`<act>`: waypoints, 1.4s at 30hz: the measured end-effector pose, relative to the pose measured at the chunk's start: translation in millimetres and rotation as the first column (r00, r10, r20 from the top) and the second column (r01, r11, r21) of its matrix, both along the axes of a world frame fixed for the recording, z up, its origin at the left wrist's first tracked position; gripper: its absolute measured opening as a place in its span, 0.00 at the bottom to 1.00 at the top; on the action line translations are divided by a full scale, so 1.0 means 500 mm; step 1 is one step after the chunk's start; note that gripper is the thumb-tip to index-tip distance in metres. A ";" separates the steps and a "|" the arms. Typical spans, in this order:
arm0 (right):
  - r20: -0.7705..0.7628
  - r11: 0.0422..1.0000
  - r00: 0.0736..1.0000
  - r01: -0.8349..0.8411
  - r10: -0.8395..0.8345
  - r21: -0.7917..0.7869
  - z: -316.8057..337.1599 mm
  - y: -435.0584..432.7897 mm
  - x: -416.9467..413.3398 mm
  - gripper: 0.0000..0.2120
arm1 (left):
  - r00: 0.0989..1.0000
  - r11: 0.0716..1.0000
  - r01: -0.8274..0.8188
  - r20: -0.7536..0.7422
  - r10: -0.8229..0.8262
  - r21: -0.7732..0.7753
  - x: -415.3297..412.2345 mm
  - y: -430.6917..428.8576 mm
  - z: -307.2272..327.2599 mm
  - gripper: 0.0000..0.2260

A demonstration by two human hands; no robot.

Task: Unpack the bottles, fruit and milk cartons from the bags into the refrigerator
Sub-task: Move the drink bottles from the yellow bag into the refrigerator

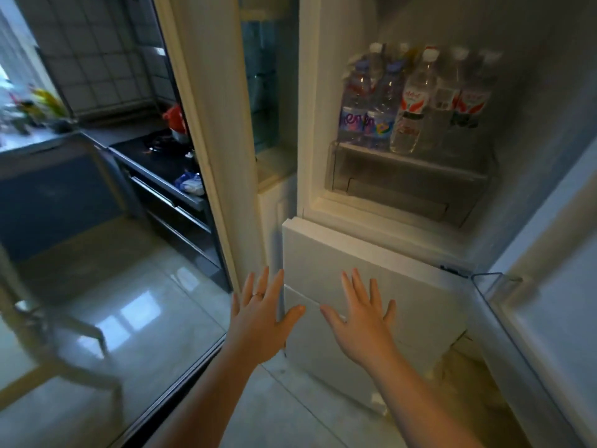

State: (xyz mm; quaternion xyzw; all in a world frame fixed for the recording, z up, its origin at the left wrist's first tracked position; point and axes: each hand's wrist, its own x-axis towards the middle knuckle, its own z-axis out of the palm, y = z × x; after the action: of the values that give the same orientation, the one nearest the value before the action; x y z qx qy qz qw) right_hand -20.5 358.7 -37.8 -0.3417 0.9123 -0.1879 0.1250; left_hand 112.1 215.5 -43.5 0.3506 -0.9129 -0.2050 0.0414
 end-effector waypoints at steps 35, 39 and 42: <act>0.090 0.973 0.982 0.147 -0.165 0.178 -0.132 0.942 0.559 0.36 | 0.953 0.942 0.257 0.106 -0.284 0.217 0.500 0.884 -0.182 0.36; 0.086 0.954 0.959 0.255 -0.271 0.157 -0.131 1.109 0.517 0.36 | 0.916 0.905 0.368 0.084 -0.392 0.214 0.423 1.039 -0.184 0.35; 0.081 0.936 0.938 0.325 -0.338 0.133 -0.134 1.250 0.472 0.35 | 0.890 0.878 0.430 0.065 -0.452 0.212 0.359 1.169 -0.188 0.36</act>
State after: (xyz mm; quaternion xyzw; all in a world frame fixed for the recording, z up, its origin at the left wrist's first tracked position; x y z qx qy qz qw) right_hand 215.4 983.7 -104.8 -0.1649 0.9587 -0.1697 0.1581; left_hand 291.5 799.9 -137.5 0.1465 -0.9455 -0.2759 -0.0916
